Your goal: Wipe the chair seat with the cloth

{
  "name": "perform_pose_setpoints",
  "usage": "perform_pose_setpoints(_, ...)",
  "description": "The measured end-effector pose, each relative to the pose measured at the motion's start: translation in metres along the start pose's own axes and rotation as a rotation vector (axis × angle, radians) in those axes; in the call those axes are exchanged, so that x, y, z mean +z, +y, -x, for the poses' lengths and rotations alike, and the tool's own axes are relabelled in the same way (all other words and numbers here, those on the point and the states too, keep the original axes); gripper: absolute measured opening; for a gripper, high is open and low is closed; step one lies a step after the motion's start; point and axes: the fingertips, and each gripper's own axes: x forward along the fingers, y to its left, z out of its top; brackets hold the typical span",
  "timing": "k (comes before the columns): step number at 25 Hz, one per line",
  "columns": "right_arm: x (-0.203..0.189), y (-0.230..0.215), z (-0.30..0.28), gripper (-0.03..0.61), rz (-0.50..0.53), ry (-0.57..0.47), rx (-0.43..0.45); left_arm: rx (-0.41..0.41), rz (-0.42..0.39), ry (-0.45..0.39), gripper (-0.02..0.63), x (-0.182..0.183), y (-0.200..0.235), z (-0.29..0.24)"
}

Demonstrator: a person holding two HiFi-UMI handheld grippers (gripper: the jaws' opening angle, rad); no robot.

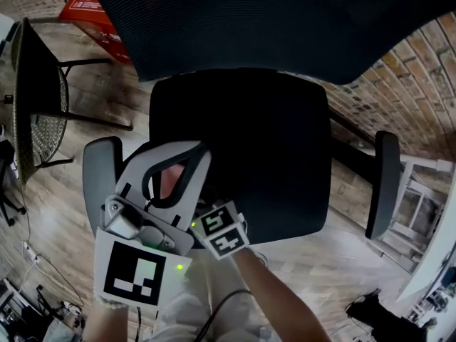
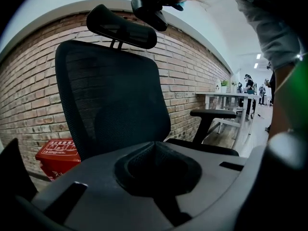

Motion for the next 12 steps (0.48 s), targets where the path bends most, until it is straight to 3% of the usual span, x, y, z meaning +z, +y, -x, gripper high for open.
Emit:
perform_pose_setpoints(6,-0.062,0.058,0.025,0.051,-0.042,0.054,0.065,-0.013,-0.023,0.005,0.018,-0.002,-0.019,0.003)
perform_pose_setpoints(12,-0.118,0.066,0.059,0.051,0.008,0.119,0.047,-0.054,-0.047,0.012,0.018,-0.005,-0.053,0.005)
